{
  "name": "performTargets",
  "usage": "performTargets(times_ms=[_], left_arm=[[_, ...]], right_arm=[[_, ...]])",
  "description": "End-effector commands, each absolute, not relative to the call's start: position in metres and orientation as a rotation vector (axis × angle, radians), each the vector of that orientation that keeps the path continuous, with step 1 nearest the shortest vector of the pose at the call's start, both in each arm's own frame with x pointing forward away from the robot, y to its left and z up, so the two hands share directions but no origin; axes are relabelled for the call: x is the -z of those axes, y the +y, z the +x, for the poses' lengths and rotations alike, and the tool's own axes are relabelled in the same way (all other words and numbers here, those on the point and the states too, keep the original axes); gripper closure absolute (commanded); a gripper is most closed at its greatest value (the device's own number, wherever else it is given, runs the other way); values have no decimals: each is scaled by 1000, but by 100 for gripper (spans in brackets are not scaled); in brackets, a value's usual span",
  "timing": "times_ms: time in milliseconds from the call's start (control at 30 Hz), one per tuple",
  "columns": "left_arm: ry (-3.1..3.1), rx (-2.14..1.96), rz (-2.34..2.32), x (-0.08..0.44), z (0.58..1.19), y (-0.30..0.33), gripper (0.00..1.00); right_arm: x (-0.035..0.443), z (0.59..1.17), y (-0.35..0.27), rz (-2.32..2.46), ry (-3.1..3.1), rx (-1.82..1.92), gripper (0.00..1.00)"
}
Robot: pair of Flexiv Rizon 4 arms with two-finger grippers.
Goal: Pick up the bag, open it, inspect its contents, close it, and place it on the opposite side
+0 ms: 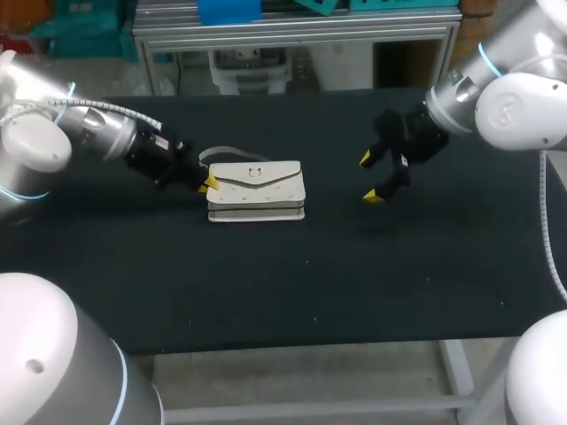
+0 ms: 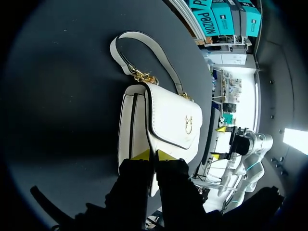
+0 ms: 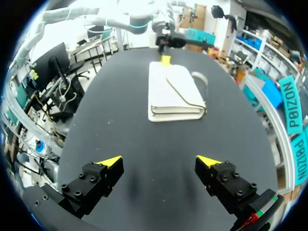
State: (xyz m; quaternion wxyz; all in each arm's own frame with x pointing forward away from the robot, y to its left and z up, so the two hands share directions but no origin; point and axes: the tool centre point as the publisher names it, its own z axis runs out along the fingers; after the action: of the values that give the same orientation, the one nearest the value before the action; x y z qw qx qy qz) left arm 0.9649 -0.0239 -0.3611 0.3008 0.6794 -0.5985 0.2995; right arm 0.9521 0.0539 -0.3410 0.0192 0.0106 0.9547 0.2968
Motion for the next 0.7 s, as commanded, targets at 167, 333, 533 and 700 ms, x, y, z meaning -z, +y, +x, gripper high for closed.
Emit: performTargets(times_ms=[167,333,533,700], left_arm=[[-1519,-1149,2070,358,963,-46,100],[-1537,-1109,2051,361,967,-56,100],[-1552,-1054,2017,367,975,-65,100],[-1595,-1003,1960,368,978,-70,100]], right_arm=[[341,952,54,33,2962,-922,0],[341,952,54,33,2962,-922,0],[341,952,54,33,2962,-922,0],[341,952,54,33,2962,-922,0]])
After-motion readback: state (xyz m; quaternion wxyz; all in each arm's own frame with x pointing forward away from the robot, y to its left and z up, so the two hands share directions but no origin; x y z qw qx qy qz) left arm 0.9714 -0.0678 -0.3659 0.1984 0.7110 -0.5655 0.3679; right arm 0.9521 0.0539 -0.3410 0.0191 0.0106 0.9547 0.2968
